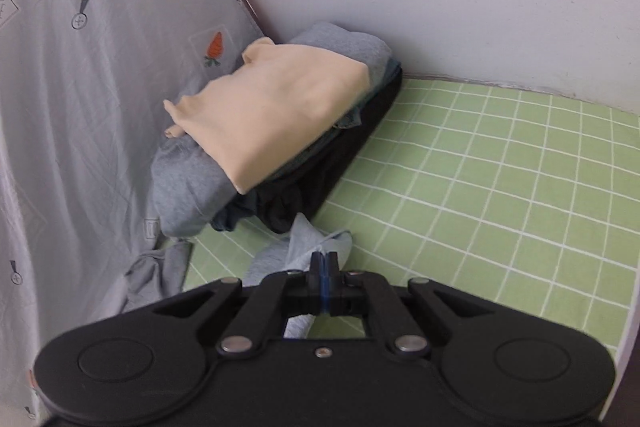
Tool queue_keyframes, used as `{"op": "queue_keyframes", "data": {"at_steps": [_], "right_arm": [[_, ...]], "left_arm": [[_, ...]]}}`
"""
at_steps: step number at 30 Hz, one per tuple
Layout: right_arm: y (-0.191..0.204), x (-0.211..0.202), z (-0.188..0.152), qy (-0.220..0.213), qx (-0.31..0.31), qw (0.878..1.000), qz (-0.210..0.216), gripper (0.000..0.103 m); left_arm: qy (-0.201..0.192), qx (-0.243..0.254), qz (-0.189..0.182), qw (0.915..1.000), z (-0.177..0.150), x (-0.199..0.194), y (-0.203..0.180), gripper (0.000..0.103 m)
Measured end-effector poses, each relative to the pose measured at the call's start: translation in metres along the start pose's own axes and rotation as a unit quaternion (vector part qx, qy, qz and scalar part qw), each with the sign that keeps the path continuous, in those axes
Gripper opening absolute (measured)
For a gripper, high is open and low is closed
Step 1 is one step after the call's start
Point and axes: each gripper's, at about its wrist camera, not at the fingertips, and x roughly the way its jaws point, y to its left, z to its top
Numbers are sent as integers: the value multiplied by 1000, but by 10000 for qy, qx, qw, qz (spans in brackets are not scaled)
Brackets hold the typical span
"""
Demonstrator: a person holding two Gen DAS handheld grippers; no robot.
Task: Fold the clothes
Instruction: 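Lay the folded leg down with the right gripper while the left gripper holds the waistband, then open both grippers and release the grey sweatpants onto the table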
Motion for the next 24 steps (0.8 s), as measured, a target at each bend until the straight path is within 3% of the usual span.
{"op": "queue_keyframes", "data": {"at_steps": [4,9,12,14,17,21,24], "right_arm": [[-44,20,-25,387,1,9980,-500,0],[-67,27,-45,681,-339,9943,-745,1],[-67,24,-52,791,-789,9903,-825,4],[-61,19,-54,696,-1192,9866,-869,16],[-52,12,-58,550,-1796,9778,-927,37],[-32,11,-66,396,-2738,9584,-705,42],[-16,21,-76,363,-3437,9369,-525,42]], "left_arm": [[371,-49,664,9971,-25,31,47,0],[543,495,1268,9892,-54,45,75,1],[429,1123,1669,9786,-66,43,71,5],[265,1660,1948,9663,-75,38,63,12],[55,1981,1924,9611,-83,24,55,17],[-43,2192,1561,9631,-94,11,41,26],[-67,2572,1481,9549,-108,19,20,32]]}}
